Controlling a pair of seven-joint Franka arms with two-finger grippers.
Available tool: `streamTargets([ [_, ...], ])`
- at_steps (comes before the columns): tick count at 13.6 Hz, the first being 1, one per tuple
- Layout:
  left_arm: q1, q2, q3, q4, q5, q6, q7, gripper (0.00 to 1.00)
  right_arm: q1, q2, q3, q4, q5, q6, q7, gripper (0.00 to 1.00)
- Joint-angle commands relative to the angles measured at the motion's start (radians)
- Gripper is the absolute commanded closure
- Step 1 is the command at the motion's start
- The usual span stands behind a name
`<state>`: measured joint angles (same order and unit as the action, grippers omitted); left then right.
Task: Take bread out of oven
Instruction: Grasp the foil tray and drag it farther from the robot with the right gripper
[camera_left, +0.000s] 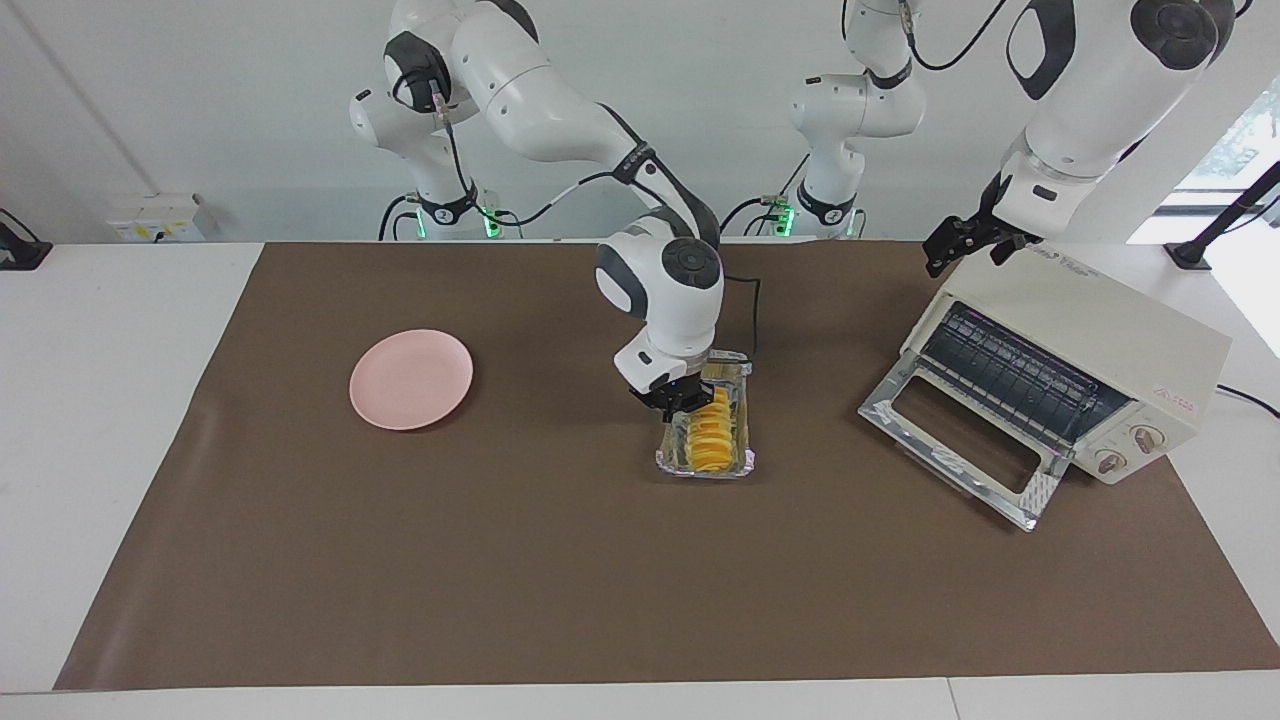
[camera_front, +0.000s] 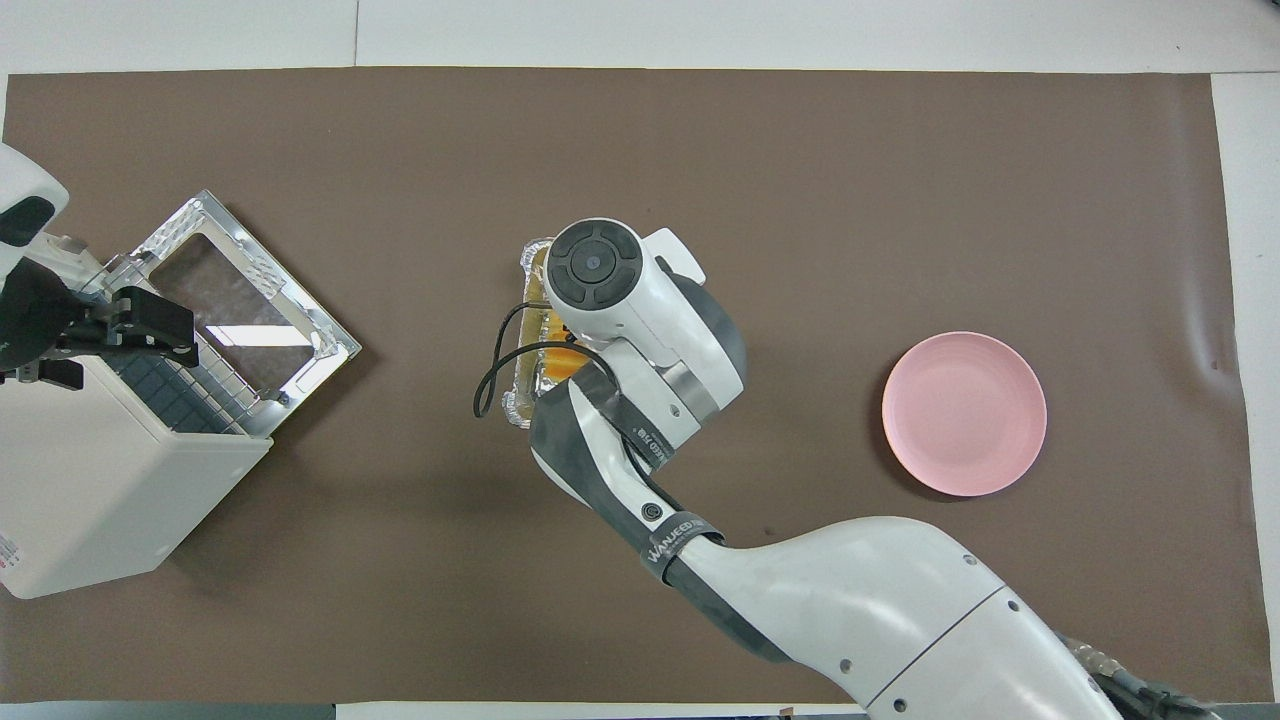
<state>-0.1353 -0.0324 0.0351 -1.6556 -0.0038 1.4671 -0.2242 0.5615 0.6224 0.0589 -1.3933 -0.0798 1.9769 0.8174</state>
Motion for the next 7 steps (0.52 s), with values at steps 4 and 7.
streamTargets([
  [4, 0.011, -0.017, -0.006, -0.017, -0.015, 0.022, 0.0, 0.0, -0.265, -0.007, 0.012, 0.217, 0.107, -0.227, -0.373, 1.0],
  [7, 0.01, -0.017, -0.004, -0.018, -0.015, 0.029, -0.001, 0.0, -0.391, -0.007, 0.006, 0.223, 0.104, -0.227, -0.594, 1.0],
])
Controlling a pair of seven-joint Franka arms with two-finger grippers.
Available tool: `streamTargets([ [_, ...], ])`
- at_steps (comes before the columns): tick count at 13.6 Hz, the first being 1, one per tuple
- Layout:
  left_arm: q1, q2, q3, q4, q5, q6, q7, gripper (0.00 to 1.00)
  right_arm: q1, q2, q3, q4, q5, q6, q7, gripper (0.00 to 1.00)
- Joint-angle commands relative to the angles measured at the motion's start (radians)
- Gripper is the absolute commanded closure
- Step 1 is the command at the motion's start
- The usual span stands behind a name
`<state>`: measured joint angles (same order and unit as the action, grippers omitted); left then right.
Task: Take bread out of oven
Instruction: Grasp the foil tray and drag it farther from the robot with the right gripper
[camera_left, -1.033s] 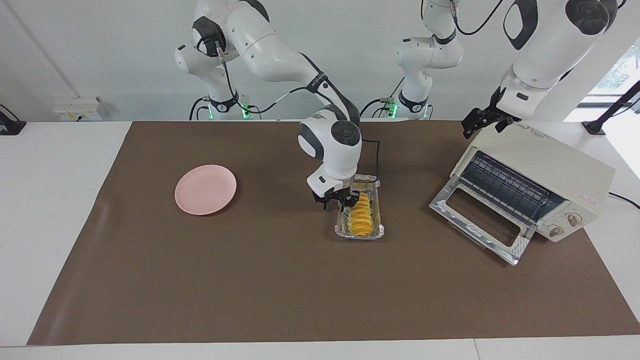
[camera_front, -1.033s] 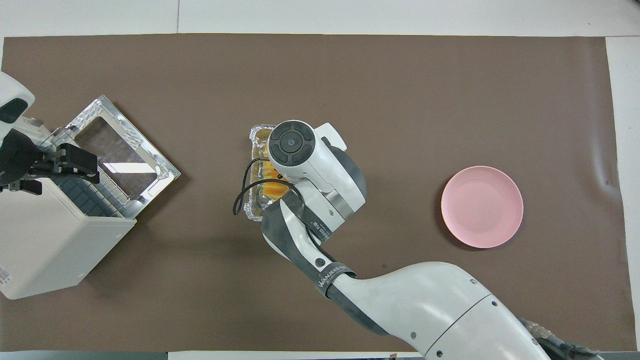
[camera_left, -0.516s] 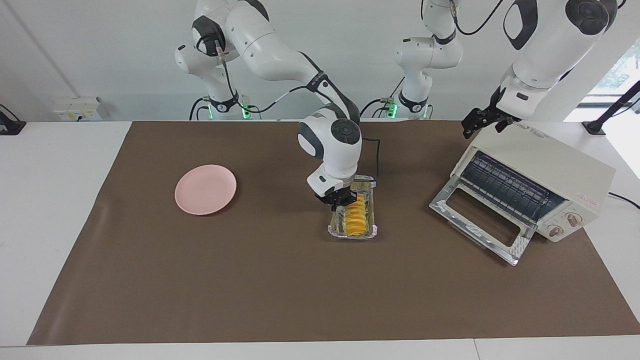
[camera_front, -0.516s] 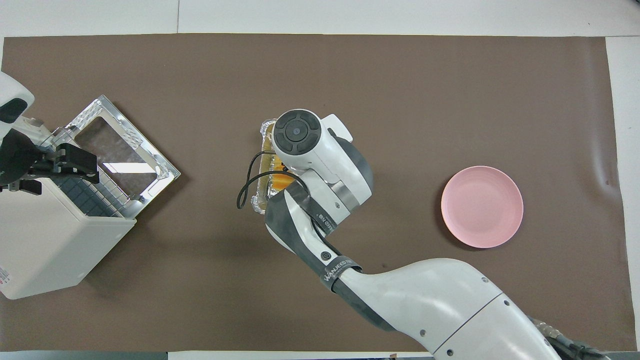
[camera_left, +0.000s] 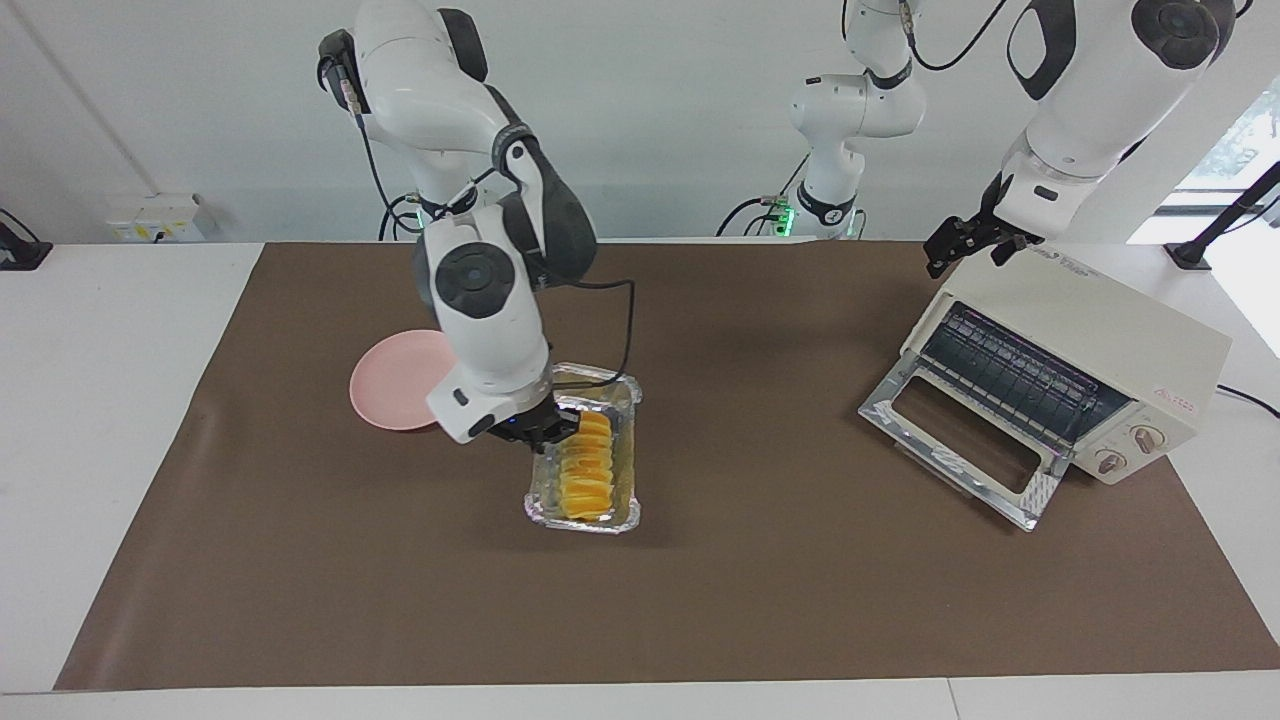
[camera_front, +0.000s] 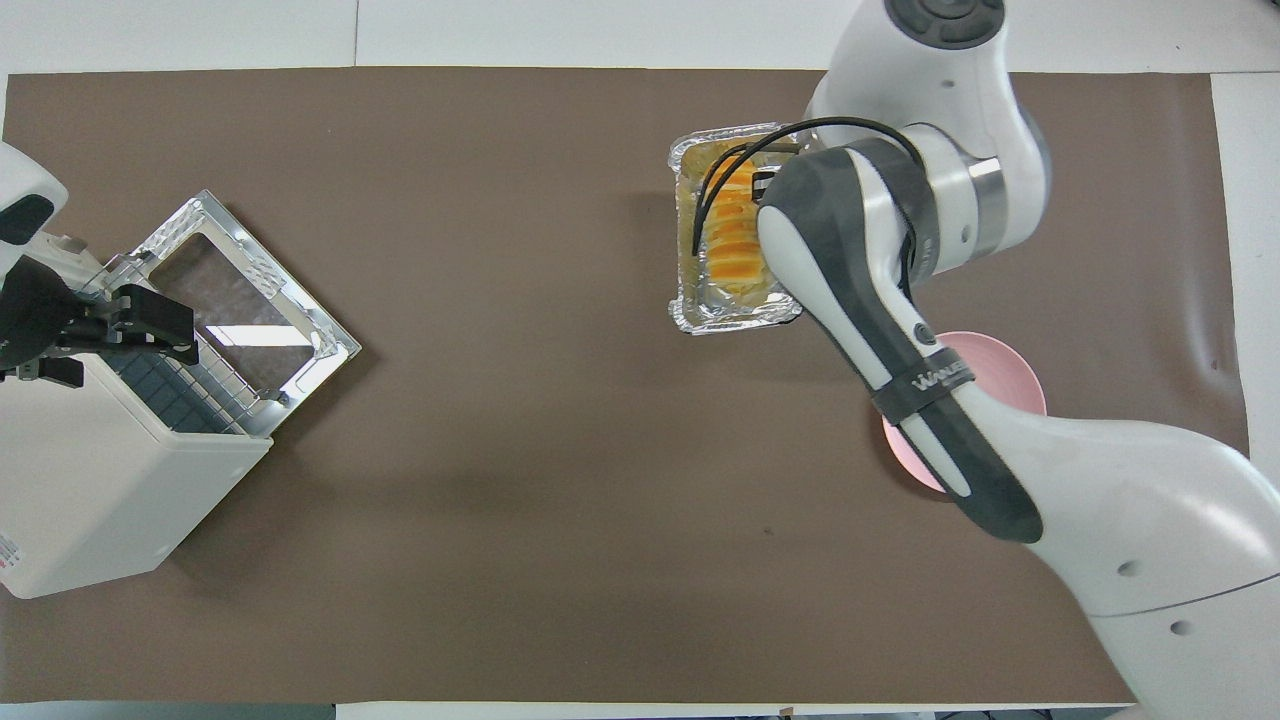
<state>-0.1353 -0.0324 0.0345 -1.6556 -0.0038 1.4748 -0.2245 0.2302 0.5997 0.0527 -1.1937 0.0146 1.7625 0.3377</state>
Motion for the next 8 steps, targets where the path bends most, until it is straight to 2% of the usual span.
streamTargets([
  [1, 0.01, -0.017, -0.005, -0.02, -0.015, 0.021, 0.0, 0.0, -0.093, 0.017, 0.01, 0.023, 0.008, -0.012, -0.184, 1.0],
  [8, 0.01, -0.017, -0.005, -0.02, -0.015, 0.025, 0.002, 0.0, -0.276, 0.032, 0.009, -0.04, 0.004, 0.103, -0.451, 1.0],
])
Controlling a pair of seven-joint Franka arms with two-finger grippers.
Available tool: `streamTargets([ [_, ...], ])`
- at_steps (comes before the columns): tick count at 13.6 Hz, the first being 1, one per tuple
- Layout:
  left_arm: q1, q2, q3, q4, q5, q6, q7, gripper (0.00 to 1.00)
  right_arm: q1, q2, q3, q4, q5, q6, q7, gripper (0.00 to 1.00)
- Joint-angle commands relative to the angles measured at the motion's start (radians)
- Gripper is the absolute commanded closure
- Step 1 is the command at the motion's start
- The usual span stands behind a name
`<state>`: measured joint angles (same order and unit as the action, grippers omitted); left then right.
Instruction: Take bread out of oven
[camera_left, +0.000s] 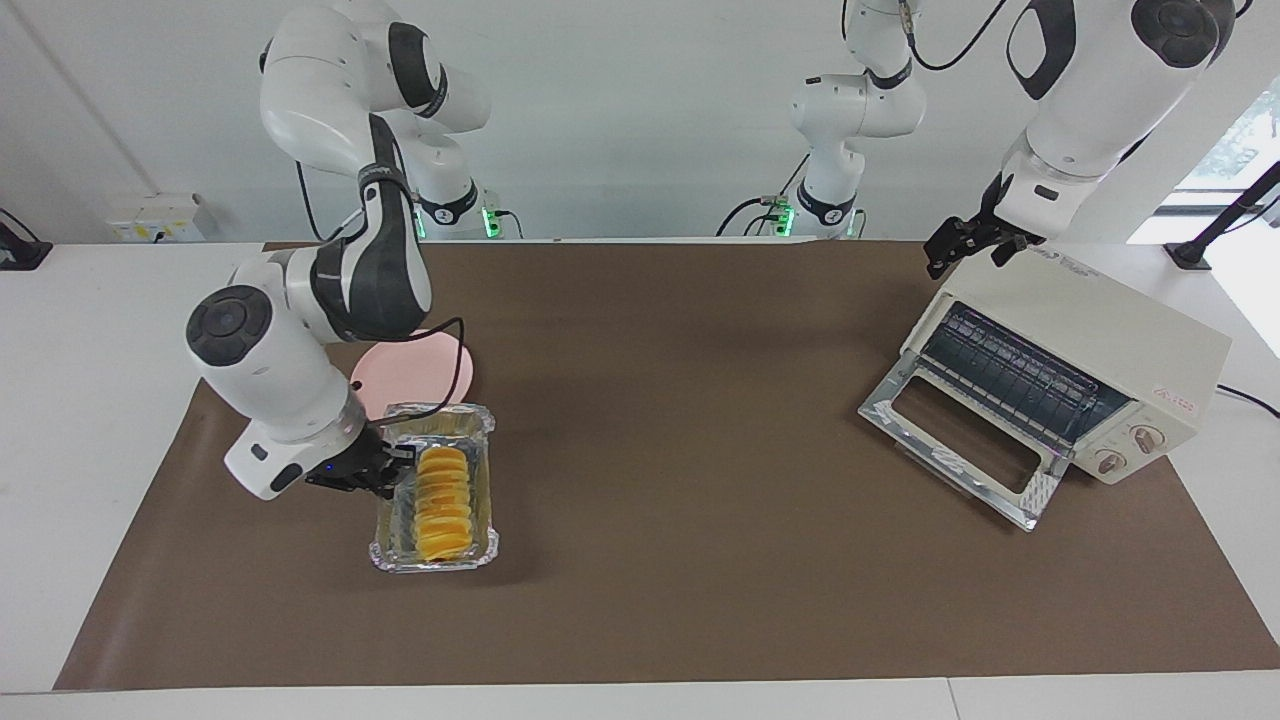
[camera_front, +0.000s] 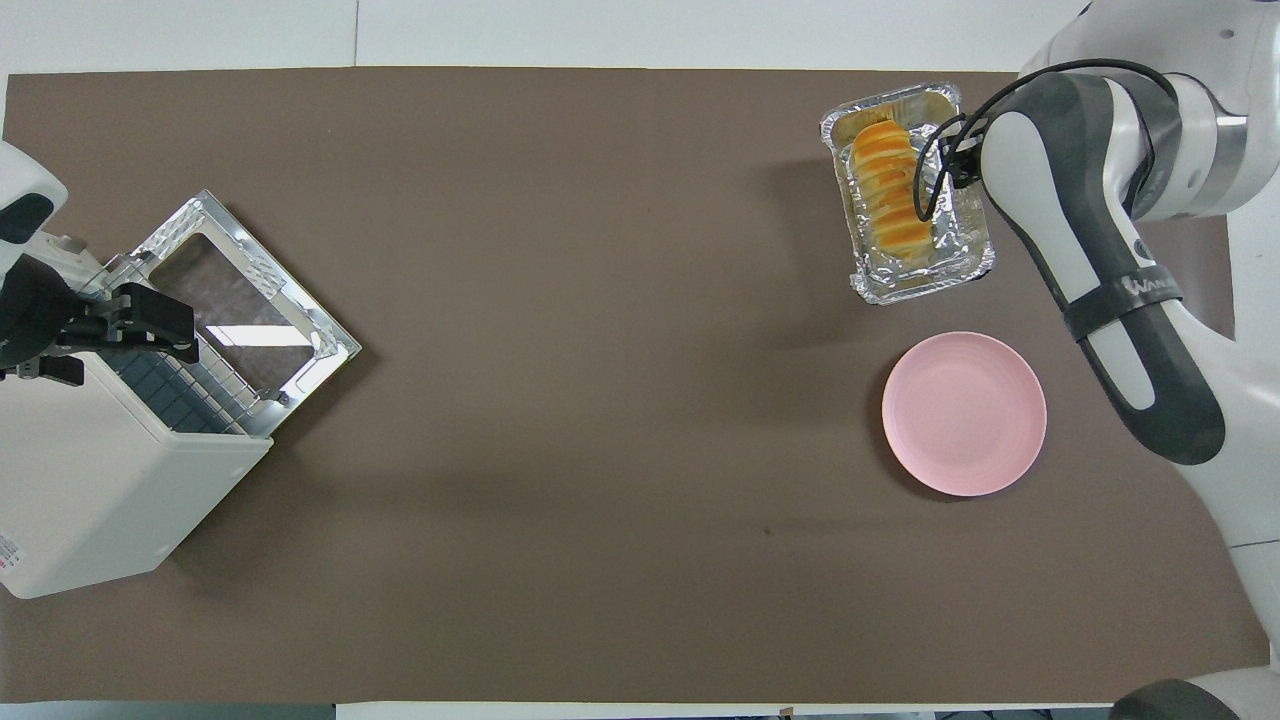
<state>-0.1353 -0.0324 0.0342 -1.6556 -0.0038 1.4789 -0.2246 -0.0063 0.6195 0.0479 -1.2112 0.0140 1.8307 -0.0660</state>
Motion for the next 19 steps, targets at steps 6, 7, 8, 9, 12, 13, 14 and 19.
streamTargets([
  [6, 0.014, -0.017, -0.005, -0.02, -0.015, 0.02, 0.008, 0.0, -0.086, 0.031, 0.013, -0.111, 0.021, 0.159, -0.077, 1.0],
  [7, 0.014, -0.017, -0.005, -0.02, -0.015, 0.02, 0.007, 0.0, -0.089, 0.032, 0.013, -0.114, 0.023, 0.169, -0.078, 1.0],
  [8, 0.013, -0.017, -0.005, -0.018, -0.015, 0.018, 0.007, 0.0, -0.089, 0.032, 0.013, -0.123, 0.02, 0.195, -0.078, 1.0],
  [9, 0.014, -0.017, -0.005, -0.02, -0.015, 0.02, 0.008, 0.0, -0.086, 0.029, 0.012, -0.143, 0.018, 0.22, -0.077, 1.0],
  [12, 0.014, -0.017, -0.005, -0.019, -0.016, 0.02, 0.01, 0.0, -0.081, 0.028, 0.012, -0.154, 0.018, 0.242, -0.067, 1.0],
  [13, 0.014, -0.017, -0.005, -0.02, -0.016, 0.02, 0.01, 0.0, -0.08, 0.028, 0.012, -0.157, 0.018, 0.251, -0.066, 0.81],
  [14, 0.014, -0.017, -0.005, -0.016, -0.016, 0.02, 0.01, 0.0, -0.078, 0.028, 0.013, -0.16, 0.018, 0.254, -0.066, 0.33],
  [19, 0.016, -0.015, 0.0, -0.015, -0.016, 0.021, 0.013, 0.0, -0.067, 0.002, 0.012, -0.131, -0.012, 0.135, -0.072, 0.0],
])
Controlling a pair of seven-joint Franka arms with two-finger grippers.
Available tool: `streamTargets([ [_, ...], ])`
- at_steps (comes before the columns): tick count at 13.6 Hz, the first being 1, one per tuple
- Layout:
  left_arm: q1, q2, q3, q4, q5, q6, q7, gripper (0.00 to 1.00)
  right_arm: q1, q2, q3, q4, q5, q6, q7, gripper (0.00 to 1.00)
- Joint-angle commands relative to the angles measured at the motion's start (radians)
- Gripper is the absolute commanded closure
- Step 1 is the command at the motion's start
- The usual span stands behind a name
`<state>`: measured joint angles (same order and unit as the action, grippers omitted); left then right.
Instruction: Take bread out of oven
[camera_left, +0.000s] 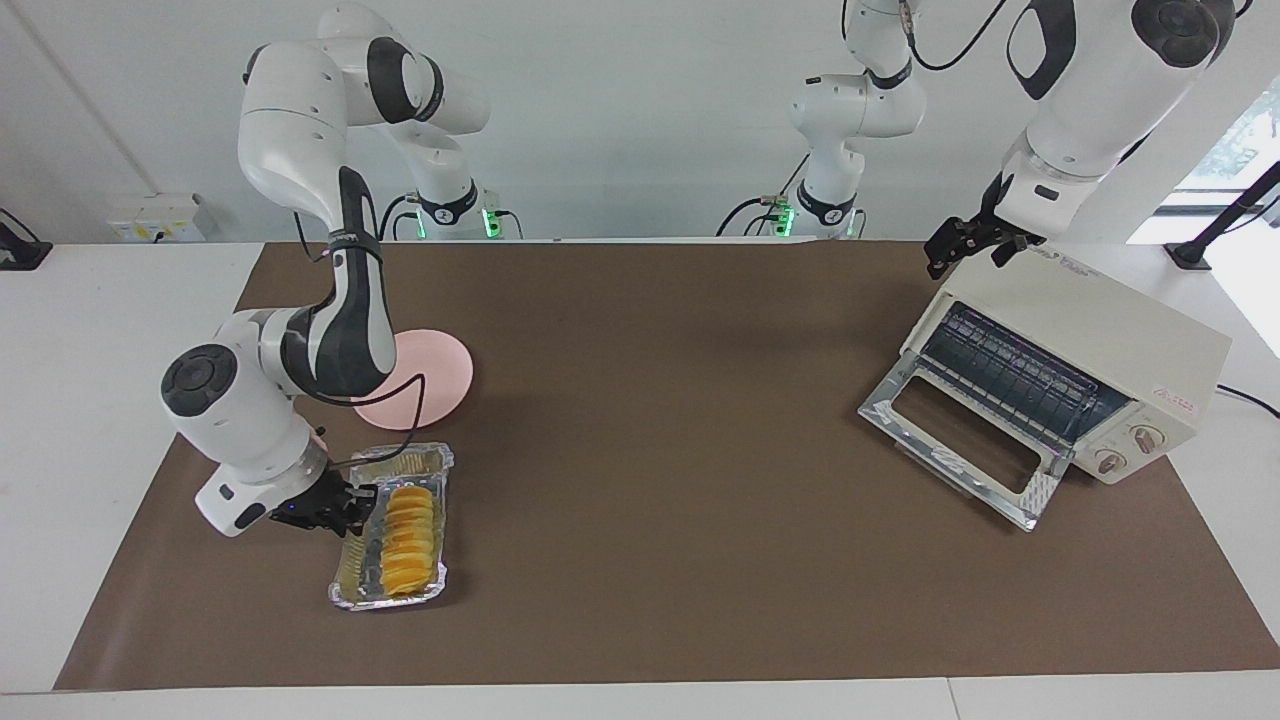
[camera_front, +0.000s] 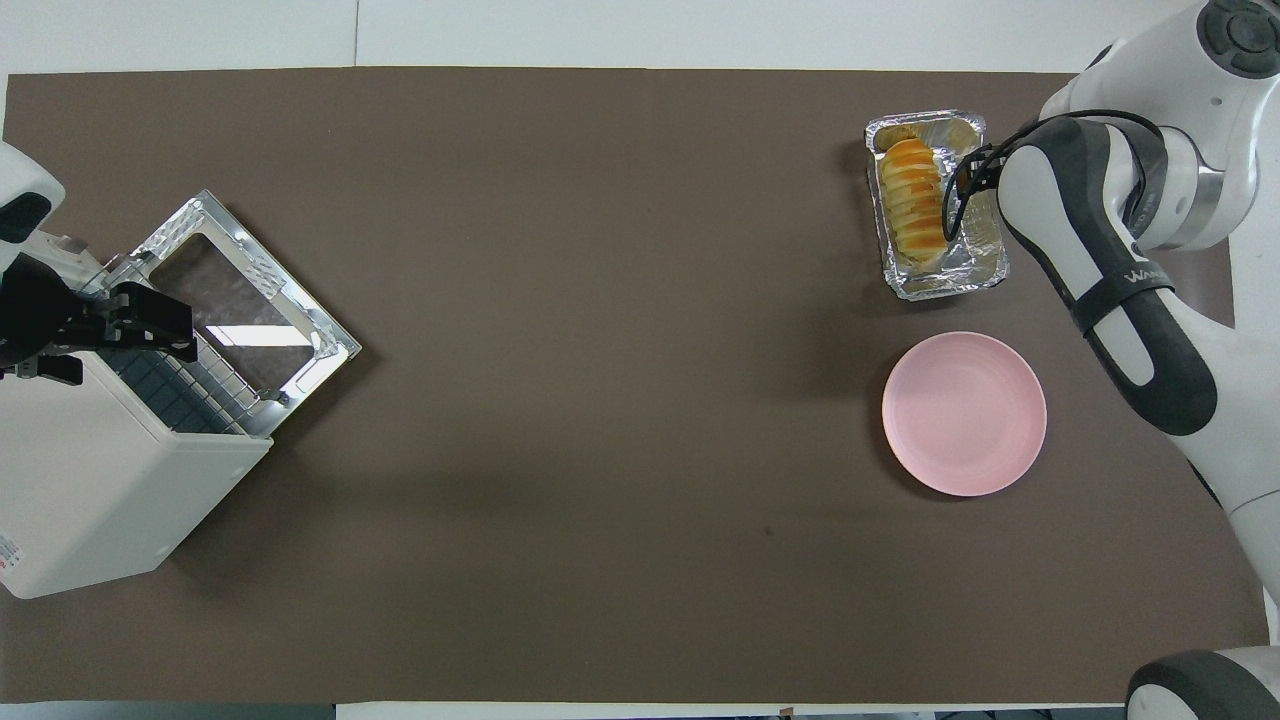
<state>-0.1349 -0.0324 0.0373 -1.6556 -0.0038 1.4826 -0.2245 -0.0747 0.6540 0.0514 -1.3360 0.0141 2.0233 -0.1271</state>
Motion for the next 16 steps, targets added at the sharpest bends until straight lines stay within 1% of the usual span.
streamTargets([
  [1, 0.015, -0.014, -0.002, -0.012, -0.016, 0.018, 0.013, 0.0, 0.018, -0.033, 0.007, 0.007, -0.026, -0.084, -0.006, 0.0],
  [3, 0.015, -0.015, -0.002, -0.009, -0.016, 0.016, 0.011, 0.0, 0.052, -0.027, 0.007, 0.029, -0.045, -0.074, 0.018, 0.0],
  [5, 0.015, -0.017, -0.002, -0.009, -0.016, 0.015, 0.011, 0.0, 0.093, -0.022, 0.007, 0.028, -0.091, -0.061, 0.107, 0.0],
  [6, 0.015, -0.015, -0.002, -0.009, -0.018, 0.016, 0.011, 0.0, 0.101, -0.022, 0.007, 0.015, -0.112, -0.008, 0.119, 0.0],
  [8, 0.014, -0.017, -0.002, -0.009, -0.018, 0.016, 0.011, 0.0, 0.093, -0.024, 0.005, -0.053, -0.125, 0.069, 0.119, 0.0],
  [11, 0.015, -0.018, 0.0, -0.009, -0.018, 0.015, 0.013, 0.0, 0.098, -0.027, 0.005, -0.084, -0.149, 0.092, 0.121, 0.0],
  [14, 0.014, -0.018, 0.0, -0.009, -0.018, 0.016, 0.01, 0.0, 0.098, -0.025, 0.005, -0.138, -0.149, 0.159, 0.159, 0.0],
  [16, 0.014, -0.017, 0.0, -0.007, -0.018, 0.015, 0.01, 0.0, 0.092, -0.024, 0.005, -0.14, -0.145, 0.166, 0.164, 0.0],
])
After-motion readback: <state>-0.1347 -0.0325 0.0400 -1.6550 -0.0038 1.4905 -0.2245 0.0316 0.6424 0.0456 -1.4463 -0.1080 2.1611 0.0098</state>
